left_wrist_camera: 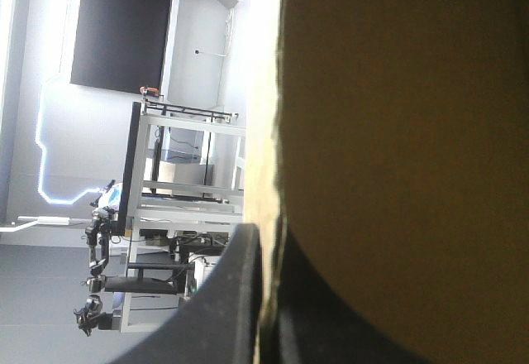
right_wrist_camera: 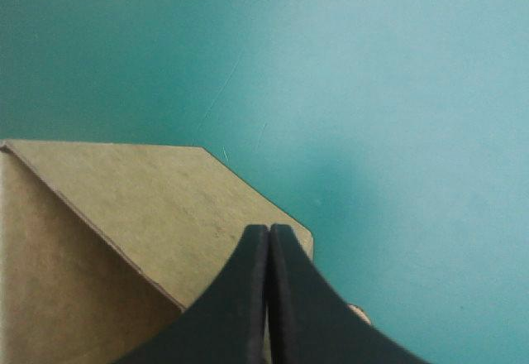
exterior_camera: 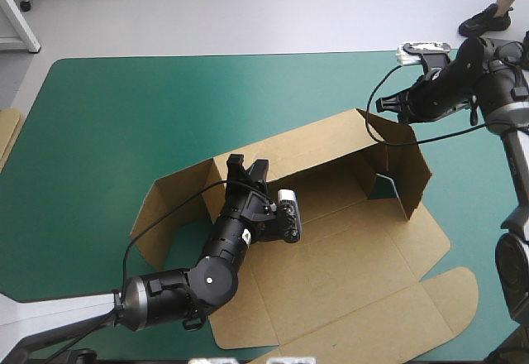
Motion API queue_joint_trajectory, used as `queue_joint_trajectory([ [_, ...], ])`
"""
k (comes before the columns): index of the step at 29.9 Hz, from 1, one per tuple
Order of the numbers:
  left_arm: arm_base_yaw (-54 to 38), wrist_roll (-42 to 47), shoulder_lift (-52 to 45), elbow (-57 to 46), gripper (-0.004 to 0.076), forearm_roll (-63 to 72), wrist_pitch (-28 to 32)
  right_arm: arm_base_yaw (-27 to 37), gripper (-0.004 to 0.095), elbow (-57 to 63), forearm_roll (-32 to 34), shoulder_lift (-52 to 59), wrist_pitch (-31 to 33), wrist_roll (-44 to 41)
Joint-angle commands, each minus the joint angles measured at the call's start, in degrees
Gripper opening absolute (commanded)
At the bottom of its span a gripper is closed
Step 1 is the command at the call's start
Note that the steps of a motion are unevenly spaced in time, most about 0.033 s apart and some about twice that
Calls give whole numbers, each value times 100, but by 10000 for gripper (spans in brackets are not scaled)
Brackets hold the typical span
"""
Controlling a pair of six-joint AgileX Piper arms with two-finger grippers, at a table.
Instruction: Fold the box
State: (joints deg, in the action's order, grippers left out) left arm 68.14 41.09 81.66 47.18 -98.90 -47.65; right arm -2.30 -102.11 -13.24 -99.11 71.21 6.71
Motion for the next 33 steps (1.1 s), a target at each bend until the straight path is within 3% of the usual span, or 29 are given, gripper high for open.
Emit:
queue_joint_trajectory([
  [1,51,191,-173,102,-10,-211,-192,30,-15,164,-112,511,16,109],
  [8,51,212,-173,102,-10,-211,-273,30,-15,982,-647,832,-9,587],
  [19,51,236,-173,102,-10,-201,-444,30,3,1947,-671,1009,-628,1551],
  [22,51,236,-173,102,-10,-135,-393,30,121,2094,-708,1009,-760,1872],
  [27,51,236,-173,102,-10,-76,-340,30,445,2257,-1125,1009,-770,2973],
  [29,51,236,-173,102,-10,-76,-328,30,507,2257,-1227,1009,-698,3233],
  [33,51,236,-173,102,-10,-76,-292,30,516,2257,-1352,1009,-515,3414],
])
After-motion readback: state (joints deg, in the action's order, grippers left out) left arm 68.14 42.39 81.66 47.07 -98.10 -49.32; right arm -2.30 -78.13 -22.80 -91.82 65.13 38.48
